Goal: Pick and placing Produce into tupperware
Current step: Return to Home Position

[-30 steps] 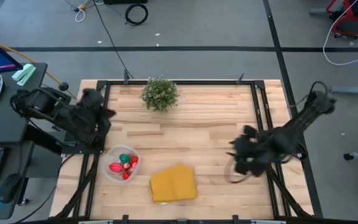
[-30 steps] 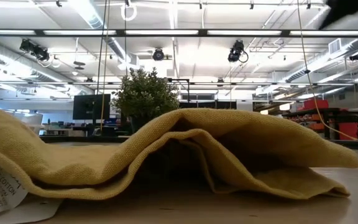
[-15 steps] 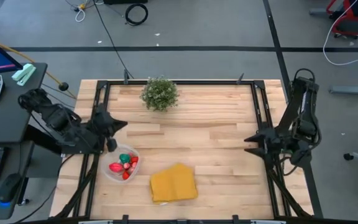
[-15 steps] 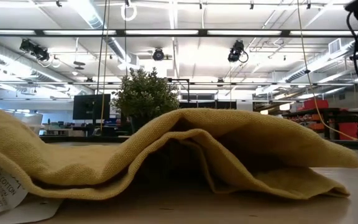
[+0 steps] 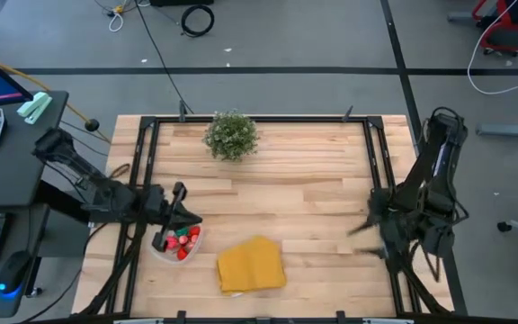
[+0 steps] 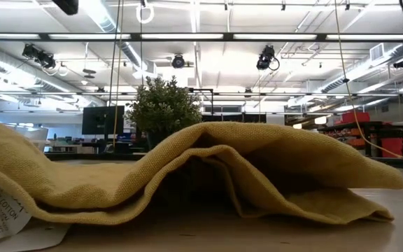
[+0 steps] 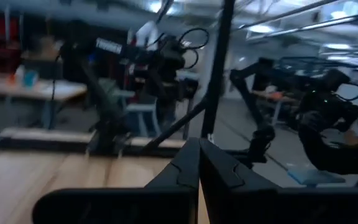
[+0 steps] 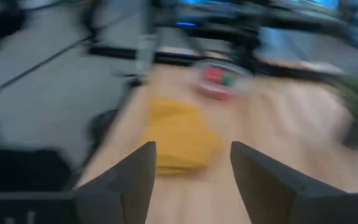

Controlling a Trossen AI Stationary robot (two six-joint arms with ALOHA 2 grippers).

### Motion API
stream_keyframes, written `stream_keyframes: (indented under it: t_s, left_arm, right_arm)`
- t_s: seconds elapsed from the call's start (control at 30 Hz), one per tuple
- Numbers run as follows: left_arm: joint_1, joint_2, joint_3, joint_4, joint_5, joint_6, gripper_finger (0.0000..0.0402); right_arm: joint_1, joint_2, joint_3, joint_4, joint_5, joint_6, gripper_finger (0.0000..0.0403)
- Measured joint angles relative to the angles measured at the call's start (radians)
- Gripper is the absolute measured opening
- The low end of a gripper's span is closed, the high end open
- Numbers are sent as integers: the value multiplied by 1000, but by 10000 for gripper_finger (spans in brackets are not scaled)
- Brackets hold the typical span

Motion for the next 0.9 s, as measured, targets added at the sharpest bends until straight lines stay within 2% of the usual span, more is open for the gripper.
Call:
stream_keyframes:
  t_s: [0.13,0.23,0.33,0.4,0.57,0.67,0.8,0.9]
  left_arm:
    - [39,53,-67,199,29,121,17]
    - [92,67,-65,229,29,188,13]
    - [153,66,-46,237,29,204,10]
    - [188,66,-40,237,36,203,11]
    - [277,66,-41,217,128,223,17]
    - [344,66,-46,200,127,225,16]
    - [440,64,-46,184,127,199,9]
    - [491,64,-46,178,126,179,7]
  right_arm:
    - [-60,51,0,181,-147,-283,217]
    - [-146,40,0,204,-167,-400,217]
    - [-290,5,0,238,-208,-487,217]
    - [-406,-17,0,248,-331,-535,217]
    - [-709,-42,0,266,-753,-572,217]
    - [-841,-31,-7,288,-905,-570,217]
    - [-978,-31,-43,289,-927,-565,217]
    - [-1058,-35,-115,369,-929,-507,217]
